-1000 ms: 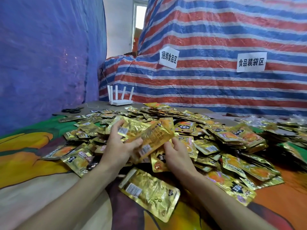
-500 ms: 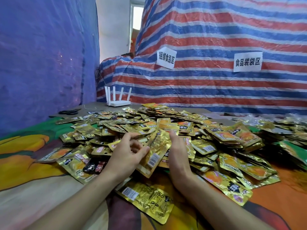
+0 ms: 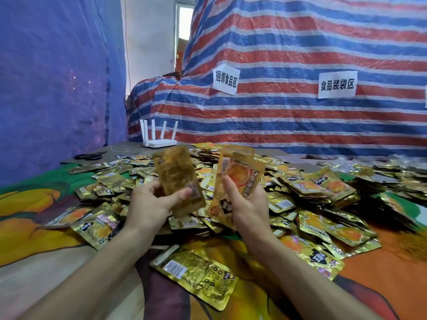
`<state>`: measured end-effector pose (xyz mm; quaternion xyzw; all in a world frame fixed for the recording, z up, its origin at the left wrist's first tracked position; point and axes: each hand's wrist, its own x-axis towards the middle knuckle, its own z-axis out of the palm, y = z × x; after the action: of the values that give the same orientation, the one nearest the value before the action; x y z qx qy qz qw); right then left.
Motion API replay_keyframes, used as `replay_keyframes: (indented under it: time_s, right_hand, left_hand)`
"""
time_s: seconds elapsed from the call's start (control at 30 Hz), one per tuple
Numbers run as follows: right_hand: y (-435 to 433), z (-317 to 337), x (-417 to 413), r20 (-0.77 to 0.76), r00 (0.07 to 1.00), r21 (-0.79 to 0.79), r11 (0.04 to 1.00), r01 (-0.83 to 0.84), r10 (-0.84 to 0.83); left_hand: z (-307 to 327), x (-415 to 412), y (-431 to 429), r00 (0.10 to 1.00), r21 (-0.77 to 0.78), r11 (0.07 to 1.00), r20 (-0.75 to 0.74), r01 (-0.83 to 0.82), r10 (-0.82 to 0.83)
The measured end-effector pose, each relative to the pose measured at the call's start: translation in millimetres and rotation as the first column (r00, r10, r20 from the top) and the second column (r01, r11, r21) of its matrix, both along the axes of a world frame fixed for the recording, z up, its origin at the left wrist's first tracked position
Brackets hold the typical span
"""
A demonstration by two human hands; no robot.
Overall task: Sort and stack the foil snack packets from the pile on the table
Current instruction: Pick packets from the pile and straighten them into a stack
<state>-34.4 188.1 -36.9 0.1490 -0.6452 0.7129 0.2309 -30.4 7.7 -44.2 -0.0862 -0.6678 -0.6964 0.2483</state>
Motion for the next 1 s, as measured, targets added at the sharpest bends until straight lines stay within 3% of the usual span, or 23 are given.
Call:
replay_keyframes:
  time_s: [0.07, 0.13, 0.23, 0.3, 0.37, 0.6, 0.77, 1.0]
  right_hand:
    - [2.5, 2.4, -1.3, 0.101, 0.995, -0.076, 0.997, 0.027, -0.019]
    - [2.4, 3.2, -4.1, 0.276, 0.961, -0.163, 0.987, 0.012, 0.034]
    - [5.1, 8.8, -1.8, 0.45, 0.806, -0.363, 0.904, -0.226, 0.383]
    - [10.9, 10.9, -0.5, 0.412, 0.692, -0.444, 0.794, -0.415, 0.593]
    - [15.5, 10.7, -0.9, 0.359, 0.651, -0.416, 0.739, -0.529, 0.668]
    - [5.4, 1.4, -5.0, 0.316, 0.859, -0.068, 0.913, -0.401, 0.402]
    - [10.1, 0.7, -7.6, 0.408, 0.869, -0.117, 0.96, -0.255, 0.281]
    - [27.4, 14.6, 4.4, 0.265, 0.918, -0.013, 0.953, -0.303, 0.296]
  left_hand:
    - [3.6, -4.2, -5.6, 0.994, 0.229, 0.968, 0.007, 0.103, -0.107]
    - [6.1, -3.5, -6.3, 0.967, 0.32, 0.915, -0.013, 0.246, -0.255]
    - [4.8, -2.7, -4.1, 0.901, 0.329, 0.85, -0.004, 0.411, -0.434]
    - [3.8, 0.2, 0.0, 0.858, 0.263, 0.842, 0.085, 0.47, -0.506]
    - [3.3, 3.4, 5.2, 0.849, 0.193, 0.863, 0.175, 0.467, -0.498]
    - [9.1, 6.2, 2.1, 0.966, 0.291, 0.931, 0.071, 0.219, -0.25]
    - [9.6, 3.0, -6.9, 0.991, 0.185, 0.975, 0.024, 0.124, -0.131]
    - [4.8, 15.5, 4.2, 0.978, 0.004, 0.982, 0.094, 0.186, -0.186]
